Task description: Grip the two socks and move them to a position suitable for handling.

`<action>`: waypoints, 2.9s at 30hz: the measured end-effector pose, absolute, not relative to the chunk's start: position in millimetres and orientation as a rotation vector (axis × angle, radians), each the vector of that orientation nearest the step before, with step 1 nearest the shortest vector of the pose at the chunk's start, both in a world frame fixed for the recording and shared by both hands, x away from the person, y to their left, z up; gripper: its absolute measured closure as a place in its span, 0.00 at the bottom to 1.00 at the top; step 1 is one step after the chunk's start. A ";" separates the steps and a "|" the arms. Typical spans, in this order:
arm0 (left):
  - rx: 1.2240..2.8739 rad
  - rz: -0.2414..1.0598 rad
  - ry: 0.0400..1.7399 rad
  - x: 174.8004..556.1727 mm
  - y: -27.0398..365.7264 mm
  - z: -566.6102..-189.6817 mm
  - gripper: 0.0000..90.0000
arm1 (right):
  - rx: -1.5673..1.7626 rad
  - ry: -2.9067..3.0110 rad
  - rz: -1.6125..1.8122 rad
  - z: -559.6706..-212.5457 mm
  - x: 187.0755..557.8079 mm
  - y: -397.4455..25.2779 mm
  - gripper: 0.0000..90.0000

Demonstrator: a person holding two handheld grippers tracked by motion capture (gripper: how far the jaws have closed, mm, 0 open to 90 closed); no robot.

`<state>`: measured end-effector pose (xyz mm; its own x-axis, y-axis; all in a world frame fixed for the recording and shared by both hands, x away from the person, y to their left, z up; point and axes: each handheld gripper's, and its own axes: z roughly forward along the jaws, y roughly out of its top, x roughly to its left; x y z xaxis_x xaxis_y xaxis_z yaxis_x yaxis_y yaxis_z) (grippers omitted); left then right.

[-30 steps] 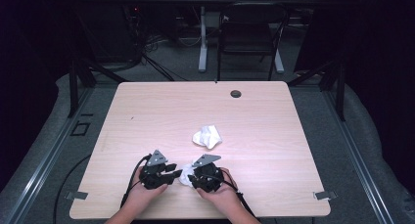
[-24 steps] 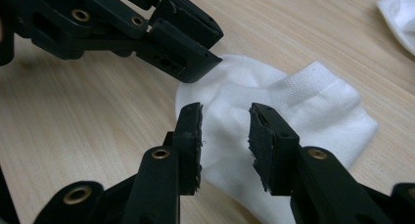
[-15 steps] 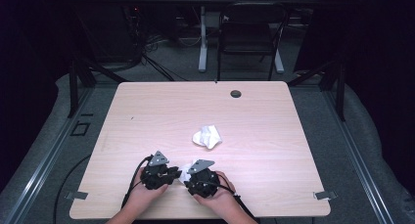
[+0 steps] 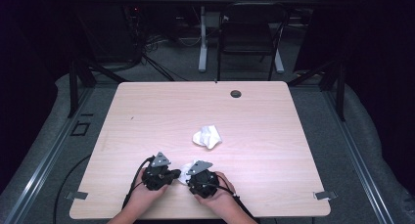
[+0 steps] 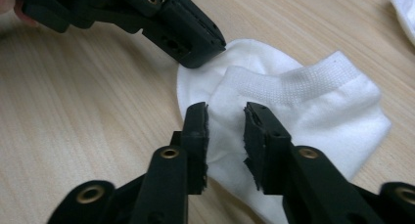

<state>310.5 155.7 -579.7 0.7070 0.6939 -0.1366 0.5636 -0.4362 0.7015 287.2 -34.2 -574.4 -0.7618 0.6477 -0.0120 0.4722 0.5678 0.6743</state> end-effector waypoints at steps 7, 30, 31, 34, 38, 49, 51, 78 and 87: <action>2.155 0.222 0.949 310.9 155.7 -579.8 1.00 | 0.962 2.564 0.993 -572.8 291.8 -39.1 0.97; 2.089 0.204 0.996 314.0 171.0 -559.2 1.00 | 1.104 2.493 1.182 -541.9 299.3 -74.9 0.98; 2.084 0.201 1.003 314.2 171.0 -557.3 1.00 | 1.106 2.495 1.179 -539.3 299.7 -77.9 0.98; 2.102 0.212 0.991 314.0 170.7 -551.6 1.00 | 1.152 2.493 1.206 -533.1 300.7 -85.6 0.98; 2.131 0.238 0.968 311.1 173.8 -547.6 1.00 | 1.163 2.506 1.191 -529.4 299.2 -95.3 0.98; 2.187 0.216 0.941 297.0 178.2 -561.3 1.00 | 1.235 2.485 1.140 -549.9 287.9 -120.6 0.98; 2.185 0.205 0.936 295.4 177.9 -563.4 1.00 | 1.257 2.498 1.131 -553.0 286.7 -123.6 0.98; 2.165 0.146 0.956 294.6 185.0 -569.8 1.00 | 1.185 2.448 1.154 -541.7 278.1 -131.4 0.92; 2.171 0.150 0.954 295.3 186.1 -571.7 1.00 | 1.174 2.506 1.046 -567.9 291.9 -117.6 0.92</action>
